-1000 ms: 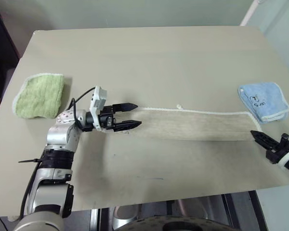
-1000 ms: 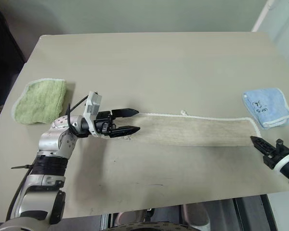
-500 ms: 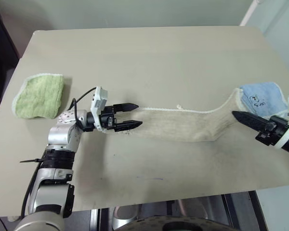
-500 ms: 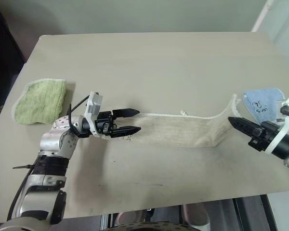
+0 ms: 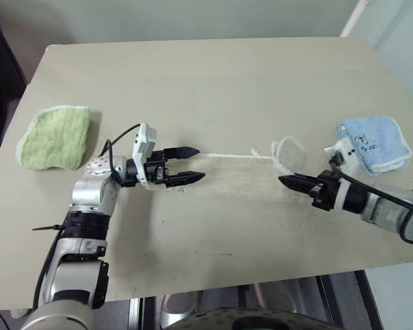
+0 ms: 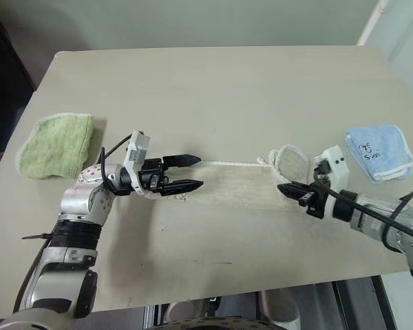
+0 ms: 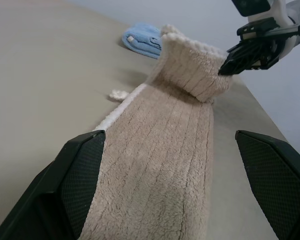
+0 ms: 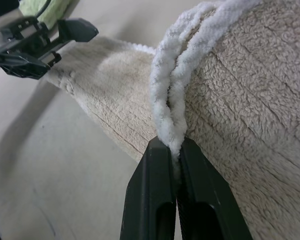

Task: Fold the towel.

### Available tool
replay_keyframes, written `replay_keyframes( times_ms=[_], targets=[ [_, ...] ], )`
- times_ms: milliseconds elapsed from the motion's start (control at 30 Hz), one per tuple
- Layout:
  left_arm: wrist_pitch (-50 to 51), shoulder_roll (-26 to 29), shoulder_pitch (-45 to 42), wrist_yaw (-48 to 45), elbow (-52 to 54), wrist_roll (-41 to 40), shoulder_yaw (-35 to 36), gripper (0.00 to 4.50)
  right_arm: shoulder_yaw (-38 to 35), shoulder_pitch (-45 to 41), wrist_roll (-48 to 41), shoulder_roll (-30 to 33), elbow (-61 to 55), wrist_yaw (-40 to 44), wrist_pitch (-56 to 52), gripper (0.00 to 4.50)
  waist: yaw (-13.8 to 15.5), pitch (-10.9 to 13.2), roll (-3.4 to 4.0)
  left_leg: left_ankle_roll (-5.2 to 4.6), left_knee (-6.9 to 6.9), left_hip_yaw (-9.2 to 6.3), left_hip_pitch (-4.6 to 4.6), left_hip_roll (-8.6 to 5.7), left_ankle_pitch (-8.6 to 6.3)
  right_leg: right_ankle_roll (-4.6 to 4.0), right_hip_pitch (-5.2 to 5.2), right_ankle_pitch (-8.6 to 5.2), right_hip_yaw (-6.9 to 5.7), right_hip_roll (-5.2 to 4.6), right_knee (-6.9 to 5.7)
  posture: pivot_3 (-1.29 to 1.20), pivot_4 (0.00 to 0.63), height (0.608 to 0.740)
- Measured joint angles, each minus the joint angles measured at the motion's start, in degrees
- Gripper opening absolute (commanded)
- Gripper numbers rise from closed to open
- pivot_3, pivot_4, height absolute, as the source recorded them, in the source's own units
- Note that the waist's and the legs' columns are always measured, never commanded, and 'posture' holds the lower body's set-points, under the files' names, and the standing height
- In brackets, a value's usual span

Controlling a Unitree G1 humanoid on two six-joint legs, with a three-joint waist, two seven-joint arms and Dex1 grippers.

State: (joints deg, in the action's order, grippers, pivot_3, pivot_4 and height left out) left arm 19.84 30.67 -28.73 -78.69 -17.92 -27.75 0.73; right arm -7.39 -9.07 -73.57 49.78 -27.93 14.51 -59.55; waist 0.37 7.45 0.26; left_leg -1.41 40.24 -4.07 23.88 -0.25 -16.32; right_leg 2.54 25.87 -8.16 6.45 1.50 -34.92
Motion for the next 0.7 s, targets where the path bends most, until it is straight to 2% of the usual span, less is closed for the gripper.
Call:
replay_keyframes(
  times_ms=[233,567,600,700],
  targets=[
    [-0.11,-0.28,0.04,0.05,0.01,0.35,-0.10,4.50,6.56,-5.04,5.93,-5.25,2.13,-0.59,-2.33,0.03,-0.07,0.00,-0.01,0.05,0.00,0.00,-0.01,0.01,0.07,-0.04,0.02,0.06,-0.02,0.00,-0.01,0.00,0.150,0.740],
    [-0.41,-0.11,0.38,0.26,0.04,0.53,-0.09,4.50,7.49,-5.31,8.13,-8.05,2.88,-0.62,-6.39,0.03,-0.04,0.00,-0.01,0.10,-0.01,0.00,-0.01,0.01,0.12,-0.08,0.02,0.06,-0.02,-0.01,-0.01,0.00,0.150,0.740],
    [-0.74,-0.12,0.37,0.32,0.04,0.61,-0.08,4.50,7.59,-5.38,8.30,-8.71,2.86,-0.62,-6.61,0.54,-0.04,0.00,-0.01,0.10,-0.01,-0.01,-0.01,0.00,0.12,-0.09,0.02,0.07,-0.02,-0.01,-0.01,0.00,0.150,0.740],
    [-1.18,-0.13,0.37,0.38,0.03,0.68,-0.08,4.50,8.05,-5.90,8.82,-10.29,2.81,-0.62,-6.97,1.37,-0.06,0.00,-0.01,0.10,-0.01,-0.01,-0.01,0.00,0.13,-0.13,0.03,0.09,-0.02,-0.01,-0.01,0.00,0.150,0.740]
  ],
)
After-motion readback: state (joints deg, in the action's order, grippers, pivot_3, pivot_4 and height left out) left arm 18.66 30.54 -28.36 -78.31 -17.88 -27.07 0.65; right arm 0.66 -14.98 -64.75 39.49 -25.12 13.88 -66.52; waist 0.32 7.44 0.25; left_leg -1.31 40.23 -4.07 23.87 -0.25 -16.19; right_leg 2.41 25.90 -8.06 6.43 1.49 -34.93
